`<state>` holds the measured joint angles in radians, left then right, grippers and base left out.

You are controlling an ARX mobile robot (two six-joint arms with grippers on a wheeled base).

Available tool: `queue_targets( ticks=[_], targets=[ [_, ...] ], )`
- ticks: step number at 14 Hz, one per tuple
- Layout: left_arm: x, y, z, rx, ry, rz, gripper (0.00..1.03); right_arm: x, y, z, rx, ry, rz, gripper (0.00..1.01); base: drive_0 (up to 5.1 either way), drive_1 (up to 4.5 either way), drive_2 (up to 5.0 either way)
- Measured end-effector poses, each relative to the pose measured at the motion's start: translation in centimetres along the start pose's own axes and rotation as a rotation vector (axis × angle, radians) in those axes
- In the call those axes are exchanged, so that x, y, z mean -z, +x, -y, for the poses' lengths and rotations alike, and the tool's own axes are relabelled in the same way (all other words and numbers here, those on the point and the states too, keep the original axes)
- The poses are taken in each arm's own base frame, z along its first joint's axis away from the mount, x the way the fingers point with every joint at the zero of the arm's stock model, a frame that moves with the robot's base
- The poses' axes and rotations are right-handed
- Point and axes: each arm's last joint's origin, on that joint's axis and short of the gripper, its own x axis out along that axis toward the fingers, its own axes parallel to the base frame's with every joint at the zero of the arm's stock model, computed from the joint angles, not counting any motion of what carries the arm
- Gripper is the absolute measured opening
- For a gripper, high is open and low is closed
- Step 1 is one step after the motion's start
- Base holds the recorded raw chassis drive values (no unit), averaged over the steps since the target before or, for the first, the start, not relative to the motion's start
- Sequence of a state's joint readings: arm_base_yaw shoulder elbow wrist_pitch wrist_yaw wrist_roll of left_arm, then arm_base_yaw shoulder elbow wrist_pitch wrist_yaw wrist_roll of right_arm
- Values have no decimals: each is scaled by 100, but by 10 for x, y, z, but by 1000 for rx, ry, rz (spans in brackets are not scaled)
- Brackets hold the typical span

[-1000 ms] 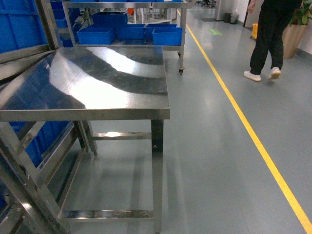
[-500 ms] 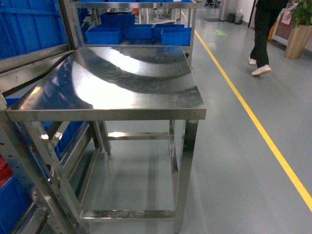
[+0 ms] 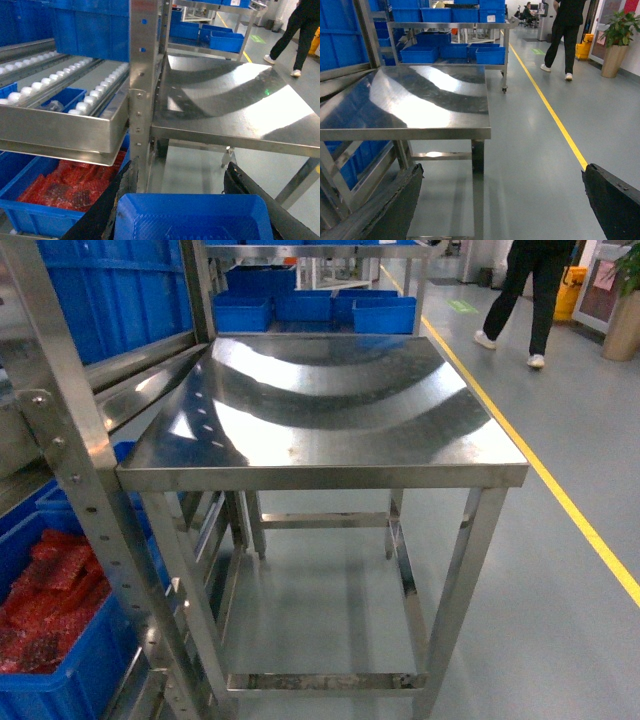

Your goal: Pick blue part to blue bin on bottom shelf

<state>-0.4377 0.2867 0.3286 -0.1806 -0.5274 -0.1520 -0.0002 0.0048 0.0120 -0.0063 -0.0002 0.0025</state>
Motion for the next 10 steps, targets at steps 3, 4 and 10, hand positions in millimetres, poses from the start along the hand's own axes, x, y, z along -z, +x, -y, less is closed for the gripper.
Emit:
queue_targets(
  ticks=[3,4,10],
  targets=[
    [0,0,0,0,2,-3,43,0,0,0,0,0,2,98,-484,151,338],
    [0,0,0,0,-1,2,43,0,0,0,0,0,4,98,-476,155,346],
    [0,0,0,-1,1,-1,43,0,0,0,0,0,2,98,-488,144,335]
  ],
)
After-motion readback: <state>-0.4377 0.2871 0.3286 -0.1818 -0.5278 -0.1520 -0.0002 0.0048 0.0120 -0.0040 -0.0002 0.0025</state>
